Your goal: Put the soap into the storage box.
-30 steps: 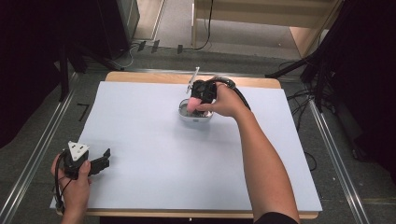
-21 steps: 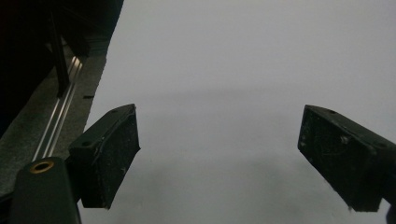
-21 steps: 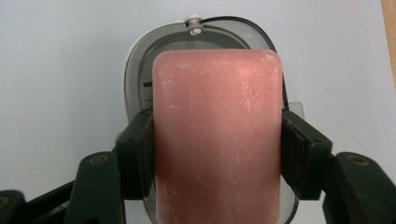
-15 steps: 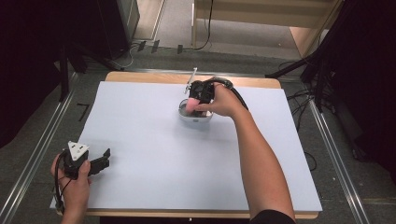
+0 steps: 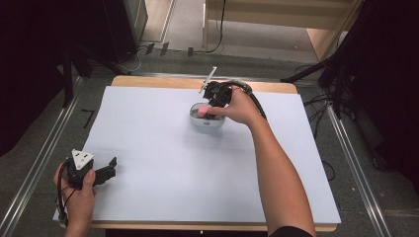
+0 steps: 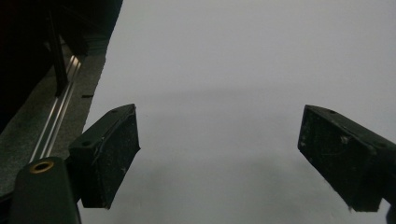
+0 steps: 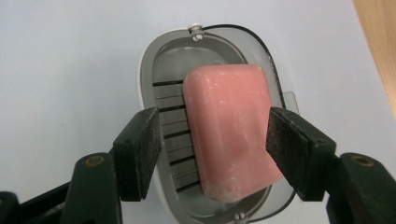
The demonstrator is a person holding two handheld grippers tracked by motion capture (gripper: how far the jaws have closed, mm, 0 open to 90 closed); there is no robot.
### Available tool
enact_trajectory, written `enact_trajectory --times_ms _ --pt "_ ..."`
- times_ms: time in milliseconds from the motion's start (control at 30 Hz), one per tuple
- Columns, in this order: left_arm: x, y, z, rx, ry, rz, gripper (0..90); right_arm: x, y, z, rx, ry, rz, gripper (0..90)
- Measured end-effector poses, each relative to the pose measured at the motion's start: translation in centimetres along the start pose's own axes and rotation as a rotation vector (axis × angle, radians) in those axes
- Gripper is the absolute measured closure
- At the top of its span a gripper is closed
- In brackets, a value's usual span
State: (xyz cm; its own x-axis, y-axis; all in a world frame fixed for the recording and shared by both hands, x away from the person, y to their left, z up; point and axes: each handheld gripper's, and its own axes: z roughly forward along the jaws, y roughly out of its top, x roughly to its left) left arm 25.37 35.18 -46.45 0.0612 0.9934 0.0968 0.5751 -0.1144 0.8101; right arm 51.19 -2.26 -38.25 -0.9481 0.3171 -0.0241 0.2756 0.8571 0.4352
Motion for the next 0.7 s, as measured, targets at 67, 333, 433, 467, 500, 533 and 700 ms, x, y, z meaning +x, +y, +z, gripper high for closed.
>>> enact_trajectory --times_ms 67,333,433,467,500,533,700 --pt "0.0 0.0 0.0 -0.001 0.000 -0.001 13.3 0.0 -0.3 -0.1 0.005 0.007 0.035 35.9" --pt "-0.1 0.0 0.0 0.002 0.003 0.005 13.3 0.6 -2.3 -0.7 -0.012 -0.005 0.084 34.6" --pt "-0.1 0.0 0.0 0.002 0.004 0.005 13.3 0.7 -3.1 -0.9 -0.015 0.001 0.103 33.0" --pt "-0.1 0.0 0.0 0.002 0.004 0.006 13.3 0.7 -3.1 -0.9 -0.015 0.001 0.103 33.0" --pt "-0.1 0.0 0.0 0.002 0.005 0.007 13.3 0.8 -3.3 -1.0 -0.018 0.002 0.109 33.0" --pt "-0.1 0.0 0.0 0.000 0.005 0.006 13.3 1.0 -3.9 -1.1 -0.023 0.007 0.124 32.0" --pt "-0.1 0.0 0.0 0.000 0.008 0.008 13.3 1.2 -5.1 -1.2 -0.031 0.004 0.150 28.9"
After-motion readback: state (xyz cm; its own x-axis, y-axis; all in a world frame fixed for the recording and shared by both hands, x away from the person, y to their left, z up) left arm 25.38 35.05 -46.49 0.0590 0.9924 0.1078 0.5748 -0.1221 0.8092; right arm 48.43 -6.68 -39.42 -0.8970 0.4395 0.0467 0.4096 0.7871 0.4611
